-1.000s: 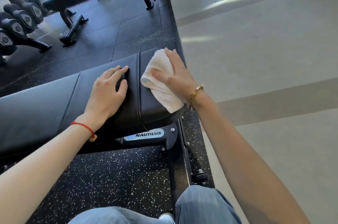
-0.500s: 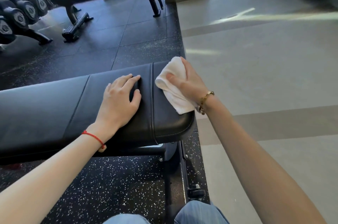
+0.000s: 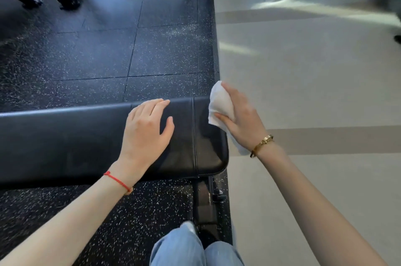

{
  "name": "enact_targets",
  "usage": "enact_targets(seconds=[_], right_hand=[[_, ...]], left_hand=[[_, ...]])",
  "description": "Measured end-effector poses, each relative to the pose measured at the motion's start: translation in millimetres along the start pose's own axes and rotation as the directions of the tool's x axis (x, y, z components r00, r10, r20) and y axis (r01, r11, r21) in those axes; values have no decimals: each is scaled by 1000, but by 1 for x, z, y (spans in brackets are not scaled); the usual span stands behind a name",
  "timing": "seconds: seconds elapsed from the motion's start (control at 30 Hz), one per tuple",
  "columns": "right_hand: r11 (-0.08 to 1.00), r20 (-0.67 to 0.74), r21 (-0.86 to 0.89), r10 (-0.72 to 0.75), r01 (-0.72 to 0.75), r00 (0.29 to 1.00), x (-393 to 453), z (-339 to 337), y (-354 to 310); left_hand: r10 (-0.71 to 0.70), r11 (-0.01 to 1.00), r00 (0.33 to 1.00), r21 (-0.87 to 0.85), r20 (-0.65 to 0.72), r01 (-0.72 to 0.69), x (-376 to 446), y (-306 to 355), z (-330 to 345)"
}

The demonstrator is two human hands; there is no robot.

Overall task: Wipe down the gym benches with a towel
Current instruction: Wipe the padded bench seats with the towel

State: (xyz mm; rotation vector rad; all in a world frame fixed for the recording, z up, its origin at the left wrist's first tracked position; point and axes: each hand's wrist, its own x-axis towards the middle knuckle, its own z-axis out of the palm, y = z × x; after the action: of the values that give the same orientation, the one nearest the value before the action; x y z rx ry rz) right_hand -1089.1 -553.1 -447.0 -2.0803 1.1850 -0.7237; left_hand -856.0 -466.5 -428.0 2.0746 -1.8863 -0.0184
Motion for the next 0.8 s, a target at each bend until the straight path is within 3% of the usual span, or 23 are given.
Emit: enact_targets(seconds=[0.27,0.4,0.6,0.8], right_hand=[[998,48,-43,-38,40,998,25,-153,-161],[997,28,-45,-66,68,997,37,-205,-212],[990,19,-44,-134,134,991,76,-258,-238],[976,116,-19,-211,215,971,130,-307,-218]], left_hand=[[-74,996,996,-60,-46,71,44,41,-212],[-102,993,990,-75,-93,95,65,59,-286],[-144,989,977,-54,-155,137,96,84,-337],[-273,961,944,-18,-187,274,124,123,-341]])
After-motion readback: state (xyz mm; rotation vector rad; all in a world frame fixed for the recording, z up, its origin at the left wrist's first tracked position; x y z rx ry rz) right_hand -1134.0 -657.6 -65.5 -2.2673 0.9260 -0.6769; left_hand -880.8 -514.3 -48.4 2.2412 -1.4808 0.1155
